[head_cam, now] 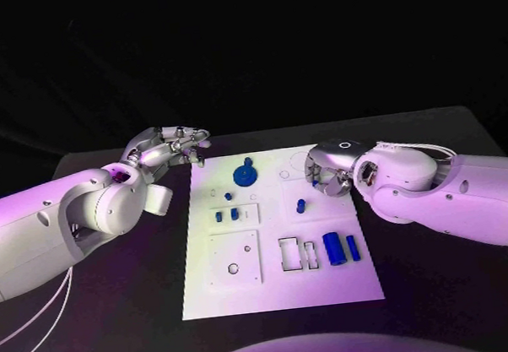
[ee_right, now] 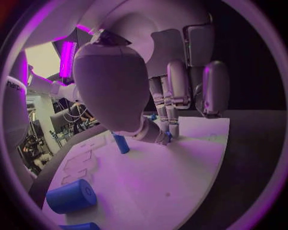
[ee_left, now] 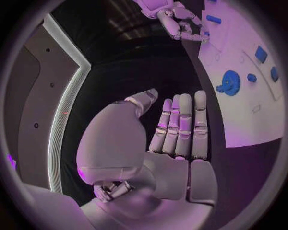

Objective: Assemble the parts on the task board

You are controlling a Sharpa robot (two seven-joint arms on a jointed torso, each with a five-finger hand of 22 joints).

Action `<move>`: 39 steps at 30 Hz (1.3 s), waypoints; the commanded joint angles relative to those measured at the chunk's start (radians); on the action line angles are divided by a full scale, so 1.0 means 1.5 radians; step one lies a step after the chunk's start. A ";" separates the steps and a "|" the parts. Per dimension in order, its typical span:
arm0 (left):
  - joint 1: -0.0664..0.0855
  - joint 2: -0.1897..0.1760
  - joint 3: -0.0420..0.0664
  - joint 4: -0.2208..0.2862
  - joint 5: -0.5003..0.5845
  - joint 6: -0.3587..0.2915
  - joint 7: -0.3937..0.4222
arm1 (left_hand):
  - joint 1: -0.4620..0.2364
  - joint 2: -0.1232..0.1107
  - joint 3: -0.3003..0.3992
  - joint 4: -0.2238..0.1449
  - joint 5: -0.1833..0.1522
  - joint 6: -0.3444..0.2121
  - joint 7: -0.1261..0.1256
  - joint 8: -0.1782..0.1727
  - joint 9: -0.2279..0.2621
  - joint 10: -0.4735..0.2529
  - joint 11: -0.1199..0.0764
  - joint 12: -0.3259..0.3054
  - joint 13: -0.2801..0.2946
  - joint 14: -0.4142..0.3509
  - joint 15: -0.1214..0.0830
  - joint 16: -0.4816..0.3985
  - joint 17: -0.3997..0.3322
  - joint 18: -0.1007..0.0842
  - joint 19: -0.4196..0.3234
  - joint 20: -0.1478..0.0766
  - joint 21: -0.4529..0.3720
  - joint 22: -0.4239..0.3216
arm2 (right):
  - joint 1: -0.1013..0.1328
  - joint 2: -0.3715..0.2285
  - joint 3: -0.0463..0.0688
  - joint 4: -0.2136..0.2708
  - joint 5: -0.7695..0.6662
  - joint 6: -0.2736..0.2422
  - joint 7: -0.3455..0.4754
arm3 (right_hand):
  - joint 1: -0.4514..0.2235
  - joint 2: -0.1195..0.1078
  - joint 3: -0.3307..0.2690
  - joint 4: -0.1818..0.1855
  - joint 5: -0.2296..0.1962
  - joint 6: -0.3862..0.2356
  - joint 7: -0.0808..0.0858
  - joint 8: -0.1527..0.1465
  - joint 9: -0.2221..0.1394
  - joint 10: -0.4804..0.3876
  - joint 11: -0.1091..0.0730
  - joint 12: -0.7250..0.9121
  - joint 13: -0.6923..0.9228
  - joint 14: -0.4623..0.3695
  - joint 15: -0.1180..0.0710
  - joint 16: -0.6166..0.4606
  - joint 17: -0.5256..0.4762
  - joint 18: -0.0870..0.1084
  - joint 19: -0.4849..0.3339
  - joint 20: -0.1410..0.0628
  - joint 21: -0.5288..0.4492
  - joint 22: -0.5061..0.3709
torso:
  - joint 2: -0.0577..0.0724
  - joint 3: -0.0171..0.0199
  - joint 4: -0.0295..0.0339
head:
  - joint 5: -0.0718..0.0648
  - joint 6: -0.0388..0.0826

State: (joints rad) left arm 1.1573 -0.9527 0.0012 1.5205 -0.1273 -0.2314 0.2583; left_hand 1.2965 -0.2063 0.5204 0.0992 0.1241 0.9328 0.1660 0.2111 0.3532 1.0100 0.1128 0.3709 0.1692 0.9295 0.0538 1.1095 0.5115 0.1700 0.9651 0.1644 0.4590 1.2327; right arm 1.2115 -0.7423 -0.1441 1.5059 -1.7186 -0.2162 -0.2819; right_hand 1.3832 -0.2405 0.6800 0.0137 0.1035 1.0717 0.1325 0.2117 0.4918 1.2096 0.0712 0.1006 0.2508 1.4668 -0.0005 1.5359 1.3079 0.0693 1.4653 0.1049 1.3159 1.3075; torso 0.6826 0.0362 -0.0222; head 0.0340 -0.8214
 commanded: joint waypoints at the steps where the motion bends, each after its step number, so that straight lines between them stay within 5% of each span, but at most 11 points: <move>1: 0.000 0.000 0.000 0.002 0.004 0.014 -0.003 | 0.002 0.002 0.004 0.000 0.004 -0.005 0.002 0.003 0.001 0.001 0.003 -0.002 -0.001 -0.001 0.002 -0.002 -0.001 0.007 0.006 0.000 -0.005 -0.001 | -0.008 0.000 -0.004 0.001 -0.038 -0.005 -0.027 | 0.007 0.017 0.005 -0.013 0.005 0.008 -0.001 0.005 0.004 0.015 -0.004 0.005 0.008 0.058 -0.005 0.003 0.130 -0.013 0.008 -0.005 0.006 0.129 | 0.000 -0.0001 -0.0001 | 0.000 -0.001; 10: 0.000 0.000 0.000 0.003 0.004 0.017 -0.006 | 0.002 0.002 0.004 0.000 0.004 -0.006 0.002 0.003 0.001 -0.001 0.004 -0.004 -0.001 -0.001 0.003 -0.004 -0.002 0.006 0.006 0.000 -0.006 -0.002 | -0.011 -0.004 -0.004 0.013 -0.049 -0.063 -0.037 | -0.015 0.020 0.005 -0.025 0.027 0.016 -0.004 0.012 0.015 0.027 -0.007 0.002 0.017 0.058 -0.008 0.003 0.127 -0.015 0.012 -0.009 0.018 0.134 | 0.000 -0.0001 0.0002 | -0.001 -0.001; 23: 0.000 -0.001 0.000 0.002 0.004 0.020 -0.007 | 0.003 0.003 0.005 -0.001 0.005 -0.007 0.003 0.003 0.001 -0.002 0.004 -0.005 -0.002 -0.002 0.003 -0.006 -0.002 0.006 0.006 0.000 -0.008 -0.003 | -0.010 -0.021 -0.002 0.040 -0.038 -0.116 -0.040 | -0.048 0.026 -0.002 -0.019 0.004 0.018 -0.010 0.016 0.026 0.029 -0.010 -0.008 0.023 0.058 -0.010 0.002 0.126 -0.016 0.013 -0.010 0.020 0.135 | -0.001 -0.0007 -0.0003 | 0.000 -0.001; 31: 0.000 0.000 0.000 0.000 0.004 0.021 -0.007 | 0.004 0.003 0.005 -0.001 0.006 -0.007 0.003 0.003 0.001 -0.002 0.004 -0.005 -0.002 -0.003 0.003 -0.006 -0.002 0.006 0.006 0.000 -0.009 -0.003 | 0.002 -0.052 0.003 0.092 -0.016 -0.123 -0.042 | -0.048 0.027 -0.001 -0.020 0.003 0.018 -0.011 0.017 0.027 0.030 -0.011 -0.008 0.024 0.058 -0.010 0.003 0.128 -0.017 0.015 -0.010 0.024 0.136 | -0.001 -0.0009 -0.0008 | 0.002 -0.001; 39: 0.000 0.003 0.000 -0.002 0.004 0.023 -0.007 | 0.004 0.003 0.005 -0.001 0.006 -0.007 0.003 0.004 0.001 -0.002 0.004 -0.006 -0.002 -0.003 0.003 -0.007 -0.003 0.006 0.006 0.000 -0.010 -0.003 | 0.001 -0.048 0.005 0.161 0.006 -0.140 -0.029 | -0.046 0.028 0.002 -0.025 0.011 0.015 -0.010 0.016 0.029 0.029 -0.010 -0.012 0.025 0.058 -0.011 0.003 0.127 -0.016 0.013 -0.011 0.021 0.135 | -0.001 0.0007 -0.0005 | 0.020 0.001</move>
State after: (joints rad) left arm 1.1573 -0.9508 0.0012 1.5169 -0.1266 -0.2155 0.2438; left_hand 1.2965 -0.2063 0.5231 0.0965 0.1278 0.9292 0.1696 0.2110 0.3538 1.0099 0.1129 0.3667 0.1672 0.9295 0.0538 1.1023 0.5086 0.1700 0.9651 0.1644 0.4480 1.2290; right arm 1.2158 -0.8209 -0.1361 1.7313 -1.7302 -0.4010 -0.3359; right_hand 1.3170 -0.2014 0.6808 -0.0170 0.1125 1.0977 0.1202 0.2307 0.5343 1.2416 0.0713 0.0861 0.2865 1.4666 -0.0076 1.5358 1.3076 0.0534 1.4663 0.0964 1.3466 1.3081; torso 0.6810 0.0360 -0.0237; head 0.0543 -0.8206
